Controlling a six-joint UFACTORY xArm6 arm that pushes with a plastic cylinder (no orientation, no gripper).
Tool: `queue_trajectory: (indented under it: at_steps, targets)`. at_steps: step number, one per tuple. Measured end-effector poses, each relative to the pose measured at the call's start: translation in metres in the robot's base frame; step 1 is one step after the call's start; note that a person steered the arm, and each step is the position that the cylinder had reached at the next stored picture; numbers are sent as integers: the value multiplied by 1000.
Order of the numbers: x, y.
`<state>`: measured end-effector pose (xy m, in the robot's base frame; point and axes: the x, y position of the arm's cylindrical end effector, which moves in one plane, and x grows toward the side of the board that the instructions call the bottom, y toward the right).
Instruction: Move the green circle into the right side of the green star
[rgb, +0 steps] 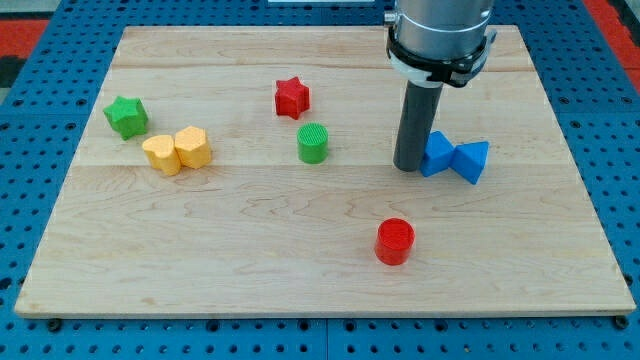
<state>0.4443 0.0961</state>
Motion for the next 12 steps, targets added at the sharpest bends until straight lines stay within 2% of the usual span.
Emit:
queue_trajectory:
  at_steps: [1, 2, 3, 7, 9, 11, 12]
  targets:
    - [0, 2]
    - [6, -68]
    - [6, -105]
    - [6, -122]
    - [-21, -106]
    - [-44, -57]
    - [-62, -63]
